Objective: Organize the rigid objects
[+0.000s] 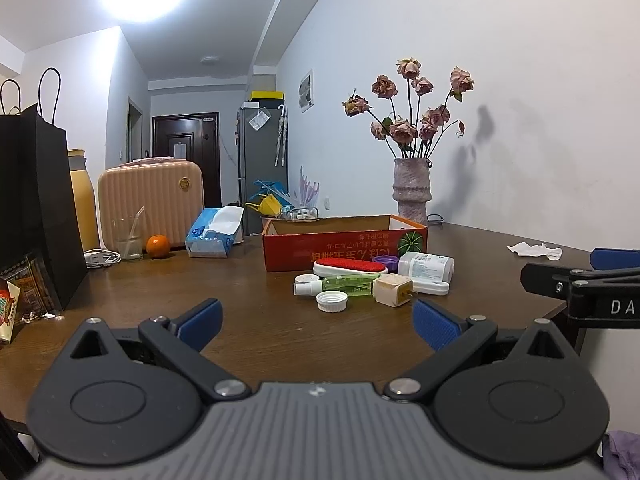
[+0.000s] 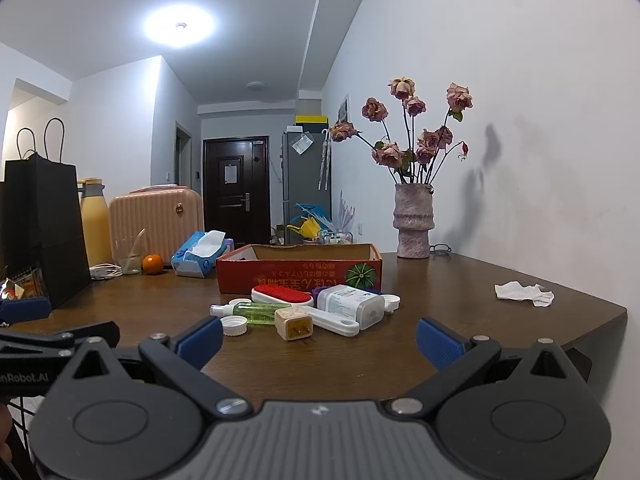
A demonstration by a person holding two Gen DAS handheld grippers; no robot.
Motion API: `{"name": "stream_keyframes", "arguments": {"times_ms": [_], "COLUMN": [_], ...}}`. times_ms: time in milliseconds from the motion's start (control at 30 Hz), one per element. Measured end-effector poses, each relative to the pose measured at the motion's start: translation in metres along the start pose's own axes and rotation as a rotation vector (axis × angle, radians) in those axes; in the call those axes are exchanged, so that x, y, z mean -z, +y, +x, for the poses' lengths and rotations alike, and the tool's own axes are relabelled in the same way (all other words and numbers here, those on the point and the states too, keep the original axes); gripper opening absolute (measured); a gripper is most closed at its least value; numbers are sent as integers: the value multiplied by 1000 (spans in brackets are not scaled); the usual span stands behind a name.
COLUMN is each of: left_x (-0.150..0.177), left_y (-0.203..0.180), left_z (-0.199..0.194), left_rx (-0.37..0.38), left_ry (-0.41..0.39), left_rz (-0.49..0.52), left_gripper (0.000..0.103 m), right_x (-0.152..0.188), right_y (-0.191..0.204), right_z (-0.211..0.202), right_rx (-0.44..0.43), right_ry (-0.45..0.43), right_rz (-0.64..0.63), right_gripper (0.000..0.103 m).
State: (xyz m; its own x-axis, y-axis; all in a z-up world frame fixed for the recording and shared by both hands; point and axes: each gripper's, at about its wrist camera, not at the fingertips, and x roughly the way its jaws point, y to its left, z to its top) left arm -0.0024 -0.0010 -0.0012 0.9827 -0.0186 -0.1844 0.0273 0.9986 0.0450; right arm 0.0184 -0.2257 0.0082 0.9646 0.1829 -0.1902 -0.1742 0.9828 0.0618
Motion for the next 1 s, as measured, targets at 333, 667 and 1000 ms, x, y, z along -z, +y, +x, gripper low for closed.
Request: {"name": "stream_keyframes", "arguments": {"times_ms": [333,667,1000], "left_x": [-1,-1,-1], "left_y": [1,-1,-3], "left_z": [1,1,1], "left_rx": [-5,-4,-2], "left_ry": [-2,-1,-3], "left_rz": [1,2,6], "left_gripper": [103,103,103], "right_x": [1,2,2], "right_y": [0,-1,-1], "right_z": [0,2,2], "right_rx": [0,-3,-2], "right_ry": [2,11,15], "right_rz": [3,10,13], "right_gripper": [103,103,103]}}
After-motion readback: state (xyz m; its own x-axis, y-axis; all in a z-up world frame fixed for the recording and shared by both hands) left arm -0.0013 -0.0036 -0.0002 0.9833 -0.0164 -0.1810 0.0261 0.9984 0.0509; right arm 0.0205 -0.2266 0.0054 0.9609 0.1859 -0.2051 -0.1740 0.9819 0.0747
